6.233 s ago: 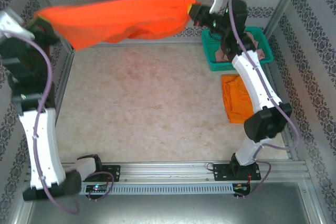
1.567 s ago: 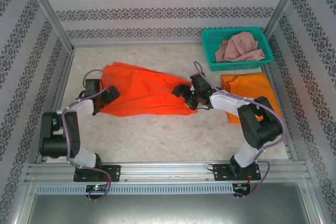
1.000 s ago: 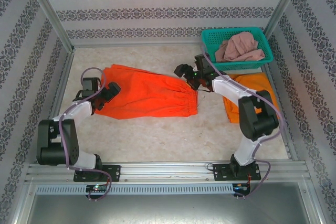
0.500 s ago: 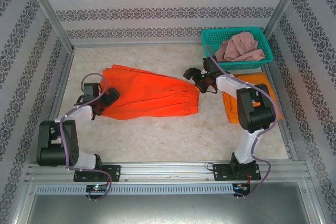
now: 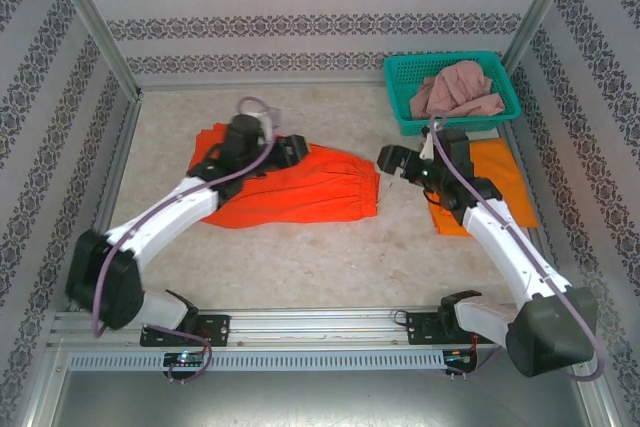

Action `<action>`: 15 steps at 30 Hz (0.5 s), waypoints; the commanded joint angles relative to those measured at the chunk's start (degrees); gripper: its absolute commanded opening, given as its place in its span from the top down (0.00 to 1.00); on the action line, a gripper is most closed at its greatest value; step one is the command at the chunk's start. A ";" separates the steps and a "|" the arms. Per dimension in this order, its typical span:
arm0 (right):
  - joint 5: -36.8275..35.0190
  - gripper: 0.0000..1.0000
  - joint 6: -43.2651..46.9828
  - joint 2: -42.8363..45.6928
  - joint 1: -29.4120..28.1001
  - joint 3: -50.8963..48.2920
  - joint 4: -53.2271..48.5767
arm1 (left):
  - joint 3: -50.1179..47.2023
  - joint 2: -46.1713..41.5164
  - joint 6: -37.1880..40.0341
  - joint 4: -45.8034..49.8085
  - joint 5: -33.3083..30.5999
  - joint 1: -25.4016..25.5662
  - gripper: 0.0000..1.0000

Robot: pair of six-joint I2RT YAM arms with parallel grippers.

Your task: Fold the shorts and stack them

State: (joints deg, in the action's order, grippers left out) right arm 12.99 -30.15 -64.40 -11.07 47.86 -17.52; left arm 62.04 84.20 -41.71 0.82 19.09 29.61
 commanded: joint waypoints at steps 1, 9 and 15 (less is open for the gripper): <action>1.94 0.02 1.68 1.06 1.94 -4.81 -1.19 | 4.88 9.50 -3.13 -0.99 0.78 5.48 0.66; 11.34 0.06 -0.99 -8.78 2.99 -4.84 1.02 | 11.30 29.78 -7.49 -4.91 0.55 9.42 0.83; 13.19 0.13 -3.00 -19.30 0.61 -0.89 2.25 | 5.94 34.01 -8.72 -6.80 -3.28 9.42 0.87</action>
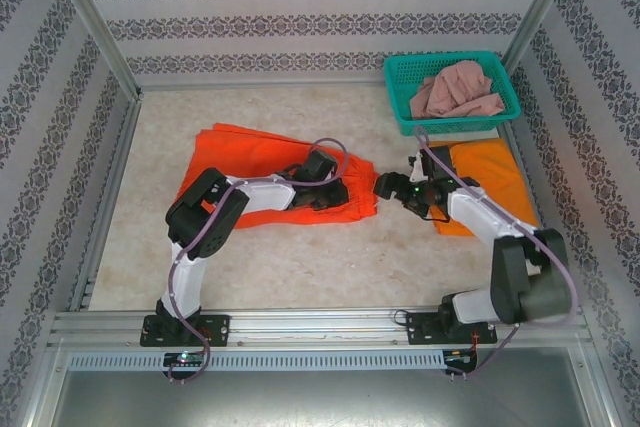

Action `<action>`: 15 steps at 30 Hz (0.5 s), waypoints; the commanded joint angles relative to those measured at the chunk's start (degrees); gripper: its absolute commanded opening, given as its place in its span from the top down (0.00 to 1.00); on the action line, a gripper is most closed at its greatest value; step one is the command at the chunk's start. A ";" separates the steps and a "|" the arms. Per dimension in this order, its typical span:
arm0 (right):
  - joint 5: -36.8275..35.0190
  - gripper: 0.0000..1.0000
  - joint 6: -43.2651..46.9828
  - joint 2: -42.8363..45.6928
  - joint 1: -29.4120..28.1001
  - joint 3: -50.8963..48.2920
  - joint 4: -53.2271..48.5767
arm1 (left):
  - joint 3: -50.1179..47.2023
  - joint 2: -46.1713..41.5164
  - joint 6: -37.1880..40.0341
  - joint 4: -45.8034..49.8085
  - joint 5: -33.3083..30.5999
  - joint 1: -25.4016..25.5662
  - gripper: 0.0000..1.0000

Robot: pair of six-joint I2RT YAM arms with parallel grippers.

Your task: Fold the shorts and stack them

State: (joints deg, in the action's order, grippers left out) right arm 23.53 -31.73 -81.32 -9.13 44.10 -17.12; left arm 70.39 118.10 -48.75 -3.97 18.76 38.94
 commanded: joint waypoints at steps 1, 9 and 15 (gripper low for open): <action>2.81 0.14 -1.73 -3.72 -1.75 3.61 2.27 | -3.95 0.02 -2.11 -3.00 -3.39 0.09 0.88; 4.43 0.24 -6.70 -11.80 -2.99 6.69 6.11 | -8.88 -0.16 -3.78 -6.57 -3.82 0.00 0.89; 3.98 0.29 -8.44 -14.86 -3.34 7.68 7.30 | -9.56 -0.24 -3.81 -7.37 -3.52 -0.02 0.89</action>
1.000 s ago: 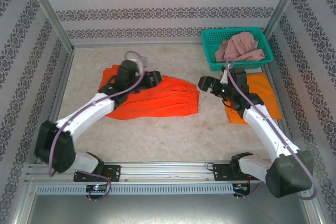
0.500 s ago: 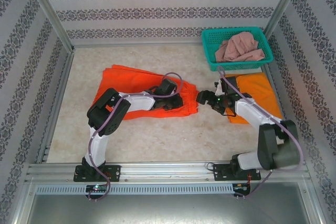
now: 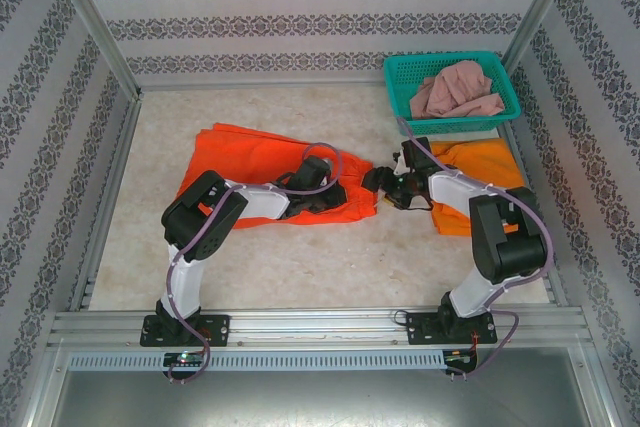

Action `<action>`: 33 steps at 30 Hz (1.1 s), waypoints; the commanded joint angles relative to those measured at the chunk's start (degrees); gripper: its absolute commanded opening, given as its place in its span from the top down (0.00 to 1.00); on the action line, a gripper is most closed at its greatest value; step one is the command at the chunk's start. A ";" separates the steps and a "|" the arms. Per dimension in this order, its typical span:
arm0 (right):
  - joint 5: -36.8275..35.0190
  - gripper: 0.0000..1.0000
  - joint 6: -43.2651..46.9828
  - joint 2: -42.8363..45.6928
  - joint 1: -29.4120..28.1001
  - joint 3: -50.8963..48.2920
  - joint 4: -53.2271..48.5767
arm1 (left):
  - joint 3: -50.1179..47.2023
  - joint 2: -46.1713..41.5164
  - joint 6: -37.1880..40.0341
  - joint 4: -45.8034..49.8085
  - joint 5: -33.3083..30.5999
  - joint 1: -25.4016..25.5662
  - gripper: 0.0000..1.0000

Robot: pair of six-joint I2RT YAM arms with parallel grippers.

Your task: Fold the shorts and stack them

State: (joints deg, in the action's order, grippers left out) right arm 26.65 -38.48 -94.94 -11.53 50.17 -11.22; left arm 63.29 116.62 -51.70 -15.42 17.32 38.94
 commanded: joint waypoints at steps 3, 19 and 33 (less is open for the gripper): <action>0.81 0.30 -2.12 -2.23 -1.29 1.97 1.94 | -2.78 1.33 -1.12 3.60 -2.10 0.00 0.89; 0.01 0.35 -2.61 -6.50 -2.22 3.11 2.87 | -3.25 1.44 -1.38 2.94 -1.66 -0.27 0.89; -4.26 0.28 0.86 -6.72 -3.15 4.55 -0.89 | -3.16 2.14 -1.94 2.24 -1.11 -0.35 0.89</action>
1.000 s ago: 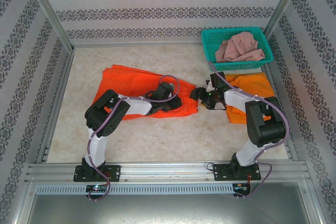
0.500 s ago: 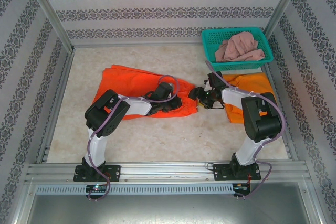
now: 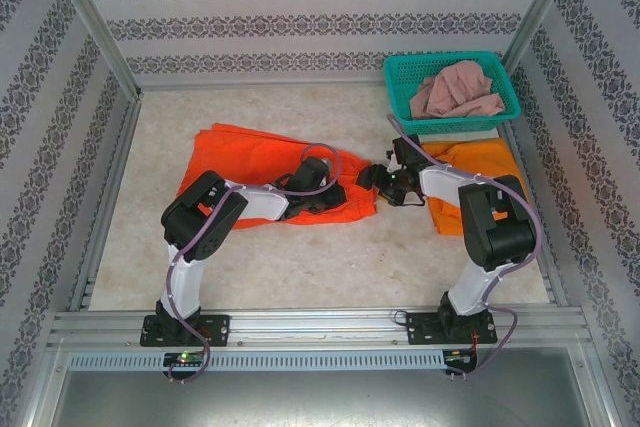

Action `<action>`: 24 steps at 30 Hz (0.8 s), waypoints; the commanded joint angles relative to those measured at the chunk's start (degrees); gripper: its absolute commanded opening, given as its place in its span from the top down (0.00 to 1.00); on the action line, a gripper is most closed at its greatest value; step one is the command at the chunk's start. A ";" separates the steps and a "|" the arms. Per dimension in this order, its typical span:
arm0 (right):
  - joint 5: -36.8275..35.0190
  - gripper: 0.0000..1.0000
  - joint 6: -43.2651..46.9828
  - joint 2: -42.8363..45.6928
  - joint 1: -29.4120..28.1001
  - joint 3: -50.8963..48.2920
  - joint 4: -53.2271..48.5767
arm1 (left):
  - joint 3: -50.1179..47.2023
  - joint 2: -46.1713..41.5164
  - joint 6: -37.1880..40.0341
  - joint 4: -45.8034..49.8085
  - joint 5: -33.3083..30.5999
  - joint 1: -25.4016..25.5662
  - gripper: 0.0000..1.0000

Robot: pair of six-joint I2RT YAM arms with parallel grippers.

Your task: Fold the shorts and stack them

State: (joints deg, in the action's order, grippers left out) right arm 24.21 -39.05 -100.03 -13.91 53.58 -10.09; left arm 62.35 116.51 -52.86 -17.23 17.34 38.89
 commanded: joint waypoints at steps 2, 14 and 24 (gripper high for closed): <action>-2.64 0.28 1.71 -1.62 -0.82 1.30 -2.26 | -2.11 2.36 -0.75 4.10 -0.97 -0.31 0.89; -0.77 0.62 -0.30 -5.97 -2.35 1.72 -0.23 | -1.71 2.76 -1.38 3.61 -0.69 -0.31 0.89; -11.19 1.00 8.15 -1.17 -2.08 4.46 -9.67 | -5.54 -14.56 2.48 5.10 -4.83 -3.73 0.55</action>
State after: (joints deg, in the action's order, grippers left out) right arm 20.01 -35.42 -103.35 -16.03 57.25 -12.12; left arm 57.76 109.43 -52.38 -14.94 15.90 37.23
